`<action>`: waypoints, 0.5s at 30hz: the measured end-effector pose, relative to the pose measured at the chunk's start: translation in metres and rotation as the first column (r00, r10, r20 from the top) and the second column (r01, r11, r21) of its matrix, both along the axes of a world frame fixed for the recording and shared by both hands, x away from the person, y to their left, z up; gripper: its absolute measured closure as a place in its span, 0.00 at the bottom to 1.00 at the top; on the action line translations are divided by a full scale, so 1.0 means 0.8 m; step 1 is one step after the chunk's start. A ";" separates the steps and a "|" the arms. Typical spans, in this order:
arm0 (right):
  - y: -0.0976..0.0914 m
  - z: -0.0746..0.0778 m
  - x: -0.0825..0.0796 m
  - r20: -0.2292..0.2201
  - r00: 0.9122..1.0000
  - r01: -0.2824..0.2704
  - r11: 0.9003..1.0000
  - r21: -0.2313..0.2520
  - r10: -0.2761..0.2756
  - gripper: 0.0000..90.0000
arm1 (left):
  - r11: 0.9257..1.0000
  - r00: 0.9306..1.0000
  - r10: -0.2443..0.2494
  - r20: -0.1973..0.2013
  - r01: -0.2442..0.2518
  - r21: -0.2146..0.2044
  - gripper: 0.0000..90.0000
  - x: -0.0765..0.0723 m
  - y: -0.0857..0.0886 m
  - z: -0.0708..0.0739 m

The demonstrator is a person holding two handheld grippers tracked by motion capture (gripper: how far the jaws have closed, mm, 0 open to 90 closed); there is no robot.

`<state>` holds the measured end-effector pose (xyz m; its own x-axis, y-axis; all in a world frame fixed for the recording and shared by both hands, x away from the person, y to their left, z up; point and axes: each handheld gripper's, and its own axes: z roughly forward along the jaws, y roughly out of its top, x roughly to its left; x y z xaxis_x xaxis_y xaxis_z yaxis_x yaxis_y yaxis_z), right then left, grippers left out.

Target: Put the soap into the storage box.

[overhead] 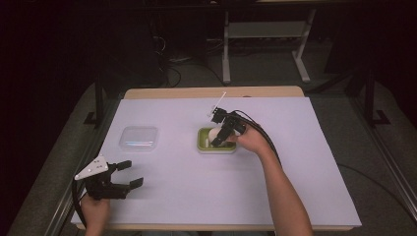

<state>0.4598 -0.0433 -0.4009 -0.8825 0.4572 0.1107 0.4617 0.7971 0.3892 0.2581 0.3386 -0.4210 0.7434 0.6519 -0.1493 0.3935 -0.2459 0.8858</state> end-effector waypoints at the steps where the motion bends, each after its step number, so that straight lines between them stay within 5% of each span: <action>1: 0.000 0.000 0.000 0.002 1.000 0.003 1.000 0.000 -0.003 0.26 | 1.000 1.000 0.000 -0.001 0.000 0.001 0.16 0.000 0.000 0.000; 15: 0.002 -0.001 0.001 0.004 1.000 0.005 1.000 -0.004 -0.005 0.26 | 1.000 1.000 0.000 0.000 0.000 -0.002 0.16 0.000 -0.001 0.000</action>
